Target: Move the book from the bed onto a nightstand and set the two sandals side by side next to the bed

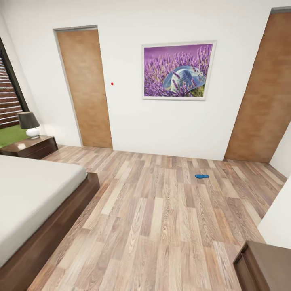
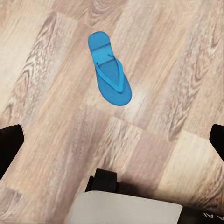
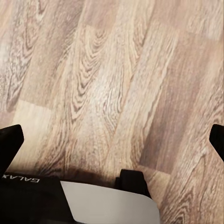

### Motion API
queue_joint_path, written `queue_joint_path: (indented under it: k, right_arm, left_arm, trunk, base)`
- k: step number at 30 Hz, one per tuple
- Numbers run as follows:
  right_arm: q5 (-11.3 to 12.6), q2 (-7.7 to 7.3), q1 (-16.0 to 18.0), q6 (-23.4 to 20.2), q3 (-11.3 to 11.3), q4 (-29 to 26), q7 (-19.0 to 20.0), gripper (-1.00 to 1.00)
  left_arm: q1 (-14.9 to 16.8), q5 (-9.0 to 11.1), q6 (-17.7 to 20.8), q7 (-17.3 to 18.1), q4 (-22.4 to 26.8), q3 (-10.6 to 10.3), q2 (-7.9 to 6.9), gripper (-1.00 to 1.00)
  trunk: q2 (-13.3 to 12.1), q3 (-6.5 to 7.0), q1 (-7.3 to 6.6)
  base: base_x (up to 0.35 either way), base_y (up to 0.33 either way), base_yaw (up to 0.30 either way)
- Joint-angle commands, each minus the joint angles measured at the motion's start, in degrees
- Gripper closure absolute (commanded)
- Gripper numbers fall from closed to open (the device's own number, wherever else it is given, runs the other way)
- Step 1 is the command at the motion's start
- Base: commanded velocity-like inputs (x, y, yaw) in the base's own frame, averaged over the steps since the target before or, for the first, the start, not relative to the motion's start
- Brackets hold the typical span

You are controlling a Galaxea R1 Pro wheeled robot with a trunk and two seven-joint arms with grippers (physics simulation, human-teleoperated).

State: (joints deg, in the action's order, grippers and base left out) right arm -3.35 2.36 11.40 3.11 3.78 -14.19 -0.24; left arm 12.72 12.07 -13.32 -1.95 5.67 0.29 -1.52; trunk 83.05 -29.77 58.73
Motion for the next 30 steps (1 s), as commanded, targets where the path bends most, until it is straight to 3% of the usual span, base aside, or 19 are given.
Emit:
queue_joint_path:
  k: [1,30]
  right_arm:
    - [-0.37,-0.01,0.03,0.14,0.11,0.03,-0.02,-1.00]
    - [-0.64,-0.63,0.03,1.39,0.21,0.16,0.04,-1.00]
  left_arm:
    - [0.04,0.14,-0.29,-0.07,-0.05,-0.01,0.01,-1.00]
    - [0.02,0.06,-0.74,-0.07,-0.05,-0.11,0.02,-1.00]
  trunk:
    - [0.03,-0.10,0.00]
    - [0.03,-1.47,0.00]
  base:
    - [0.000,0.000,0.227]
    - [0.000,0.000,0.241]
